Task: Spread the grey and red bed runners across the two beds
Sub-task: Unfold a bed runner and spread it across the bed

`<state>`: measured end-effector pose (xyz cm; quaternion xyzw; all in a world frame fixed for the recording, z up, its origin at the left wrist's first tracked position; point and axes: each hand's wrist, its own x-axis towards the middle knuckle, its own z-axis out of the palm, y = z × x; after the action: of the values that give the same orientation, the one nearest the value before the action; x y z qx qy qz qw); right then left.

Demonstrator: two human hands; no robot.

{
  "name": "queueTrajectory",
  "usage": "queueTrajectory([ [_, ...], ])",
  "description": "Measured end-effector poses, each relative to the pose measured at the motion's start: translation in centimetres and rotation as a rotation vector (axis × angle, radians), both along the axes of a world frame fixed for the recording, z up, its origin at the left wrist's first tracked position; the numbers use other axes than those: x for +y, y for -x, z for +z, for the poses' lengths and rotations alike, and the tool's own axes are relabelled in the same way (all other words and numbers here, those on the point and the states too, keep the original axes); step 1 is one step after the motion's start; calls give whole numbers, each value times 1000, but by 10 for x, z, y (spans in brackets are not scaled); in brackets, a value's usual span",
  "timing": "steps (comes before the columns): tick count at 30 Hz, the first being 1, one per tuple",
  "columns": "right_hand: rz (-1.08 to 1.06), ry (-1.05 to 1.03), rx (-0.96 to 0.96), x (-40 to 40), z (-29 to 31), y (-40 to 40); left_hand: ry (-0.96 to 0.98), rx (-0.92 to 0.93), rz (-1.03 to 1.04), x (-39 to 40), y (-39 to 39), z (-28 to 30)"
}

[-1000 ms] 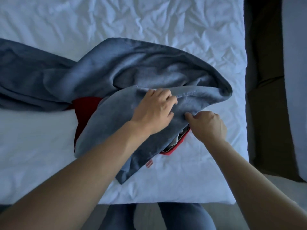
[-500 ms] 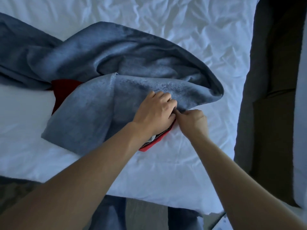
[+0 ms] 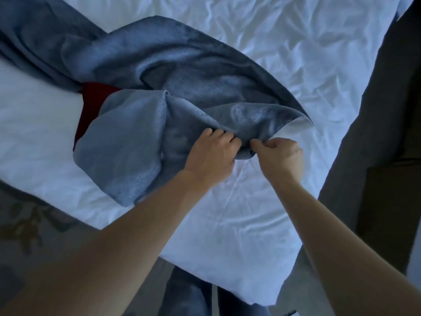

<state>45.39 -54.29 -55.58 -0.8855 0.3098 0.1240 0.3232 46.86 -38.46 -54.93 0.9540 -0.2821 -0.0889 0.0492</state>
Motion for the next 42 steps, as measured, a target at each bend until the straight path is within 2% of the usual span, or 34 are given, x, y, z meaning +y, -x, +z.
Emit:
queueTrajectory([
  [3, 34, -17, 1, 0, 0, 1, 21, 5, 26, -2, -5, 1],
  [8, 23, 101, 31, -43, 9, -8, -6, 63, 23, -20, -7, 6],
  [11, -4, 121, -8, -47, 14, -14, 81, 109, 102, -43, -12, 8],
  [19, 53, -46, 124, -57, -1, -6, 296, 159, 212, -69, -7, -2],
  [23, 70, 1, 75, -80, 3, -16, 257, 141, 258, -94, -4, -4],
  [27, 85, 86, 33, -126, 18, -35, 223, 73, 197, -129, -2, -3],
  [31, 162, -21, 8, -151, 21, -39, 202, 100, 209, -143, -7, -6],
  [36, 236, -199, 133, -167, 7, -23, 411, 180, 402, -178, -27, 3],
  [42, 189, -235, 131, -166, -6, -10, 379, 183, 405, -194, -39, 2],
])
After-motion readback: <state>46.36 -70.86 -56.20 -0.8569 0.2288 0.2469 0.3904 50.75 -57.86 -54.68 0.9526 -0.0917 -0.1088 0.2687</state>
